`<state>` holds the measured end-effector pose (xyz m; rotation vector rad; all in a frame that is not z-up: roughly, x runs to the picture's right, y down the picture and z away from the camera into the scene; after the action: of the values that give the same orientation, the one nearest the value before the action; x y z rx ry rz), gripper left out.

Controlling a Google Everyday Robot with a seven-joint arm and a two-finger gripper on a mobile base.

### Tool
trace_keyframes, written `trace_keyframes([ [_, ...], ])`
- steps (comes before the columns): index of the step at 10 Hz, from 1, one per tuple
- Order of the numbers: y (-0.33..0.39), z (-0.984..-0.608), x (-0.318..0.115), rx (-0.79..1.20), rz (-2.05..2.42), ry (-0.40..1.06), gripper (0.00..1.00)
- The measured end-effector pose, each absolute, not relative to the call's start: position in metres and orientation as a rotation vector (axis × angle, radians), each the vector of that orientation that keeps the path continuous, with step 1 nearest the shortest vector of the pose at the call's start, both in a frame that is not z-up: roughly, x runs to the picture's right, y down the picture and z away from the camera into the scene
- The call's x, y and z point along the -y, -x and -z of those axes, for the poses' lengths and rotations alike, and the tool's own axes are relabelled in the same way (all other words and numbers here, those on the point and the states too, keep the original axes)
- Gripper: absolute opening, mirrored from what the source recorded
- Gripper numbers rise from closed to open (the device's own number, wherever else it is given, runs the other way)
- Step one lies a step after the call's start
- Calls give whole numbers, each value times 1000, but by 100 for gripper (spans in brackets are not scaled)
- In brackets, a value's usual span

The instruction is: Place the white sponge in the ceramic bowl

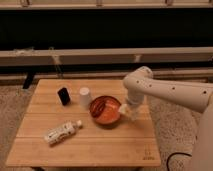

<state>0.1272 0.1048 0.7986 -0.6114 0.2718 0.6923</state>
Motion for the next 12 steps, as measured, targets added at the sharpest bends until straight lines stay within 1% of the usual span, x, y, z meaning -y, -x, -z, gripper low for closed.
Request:
trace_keyframes([
  [3, -111, -802, -89, -254, -622, 615, 19],
  [5, -87, -812, -81, -233, -584, 618, 19],
  [8, -73, -819, -78, -223, -547, 620, 19],
  [9, -70, -821, -78, -225, -534, 622, 21],
  [10, -64, -823, -75, -223, -523, 621, 29],
  [12, -50, -825, -71, -215, -501, 621, 49],
])
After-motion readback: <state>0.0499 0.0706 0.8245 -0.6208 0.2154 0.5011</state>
